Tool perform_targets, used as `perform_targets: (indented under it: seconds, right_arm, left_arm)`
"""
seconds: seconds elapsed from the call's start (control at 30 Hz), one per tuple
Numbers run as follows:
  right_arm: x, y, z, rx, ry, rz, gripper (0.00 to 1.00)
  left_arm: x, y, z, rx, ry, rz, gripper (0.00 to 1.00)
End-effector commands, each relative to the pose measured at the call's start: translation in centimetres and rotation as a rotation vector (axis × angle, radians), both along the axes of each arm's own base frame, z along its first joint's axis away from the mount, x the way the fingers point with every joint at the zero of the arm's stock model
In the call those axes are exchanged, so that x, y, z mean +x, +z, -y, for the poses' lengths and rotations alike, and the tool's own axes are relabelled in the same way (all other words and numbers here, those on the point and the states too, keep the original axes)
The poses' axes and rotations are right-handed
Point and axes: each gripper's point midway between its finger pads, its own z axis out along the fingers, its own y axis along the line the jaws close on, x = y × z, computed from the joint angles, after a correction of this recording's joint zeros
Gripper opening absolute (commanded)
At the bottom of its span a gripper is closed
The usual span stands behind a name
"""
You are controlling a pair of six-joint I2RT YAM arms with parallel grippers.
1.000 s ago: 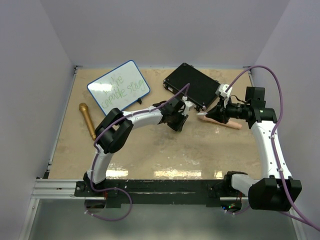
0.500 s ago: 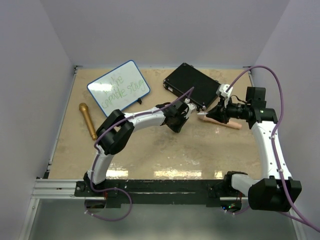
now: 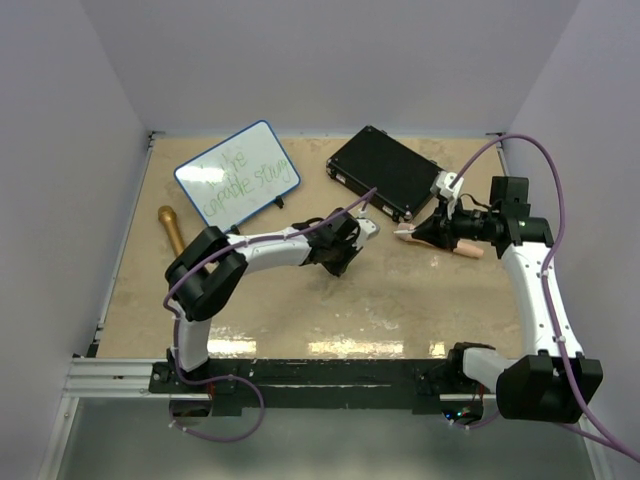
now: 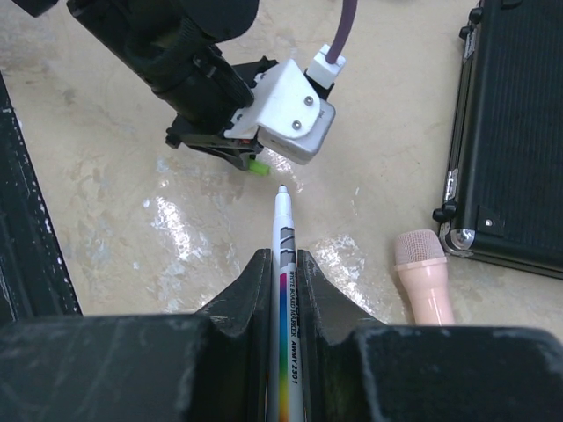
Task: Write a sentence on the whiteboard
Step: Pick up the pen cap from the center of the board.
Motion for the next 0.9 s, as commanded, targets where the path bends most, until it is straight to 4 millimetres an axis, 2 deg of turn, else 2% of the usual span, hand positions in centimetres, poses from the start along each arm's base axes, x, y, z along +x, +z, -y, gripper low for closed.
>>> perform_targets:
  seconds: [0.0, 0.13, 0.23, 0.27, 0.37, 0.47, 0.63, 0.87]
  right_arm:
    - [-0.3, -0.5, 0.0, -0.003, 0.03, -0.004, 0.0]
    - [-0.2, -1.1, 0.0, -0.008, 0.038, -0.018, 0.0]
    - [-0.2, -1.4, 0.0, -0.005, 0.043, -0.028, 0.0]
    - [-0.2, -1.3, -0.1, -0.003, 0.045, -0.028, 0.0]
    - [-0.2, -1.2, -0.1, -0.002, 0.046, -0.023, 0.0]
    - [-0.1, -1.3, -0.1, -0.002, 0.041, -0.023, 0.0]
    - [-0.2, -1.2, 0.0, -0.006, 0.035, -0.02, 0.0]
    - [-0.2, -1.3, 0.0, -0.007, 0.032, -0.026, 0.0]
  left_arm:
    - [1.2, 2.6, -0.1, -0.04, -0.055, 0.125, 0.0]
    - [1.1, 2.2, -1.0, 0.022, -0.071, 0.13, 0.0]
    - [1.1, 1.0, -2.2, 0.102, -0.054, 0.104, 0.01]
    - [0.9, 0.6, -2.6, 0.124, -0.041, 0.092, 0.09]
    - [1.0, 0.2, -3.1, 0.146, 0.0, 0.091, 0.22]
    - [0.9, -0.6, -3.0, 0.165, 0.013, 0.08, 0.27]
    - [0.9, -1.2, -1.9, 0.162, -0.006, 0.058, 0.32]
    - [0.0, -2.4, -2.6, 0.171, 0.018, 0.022, 0.31]
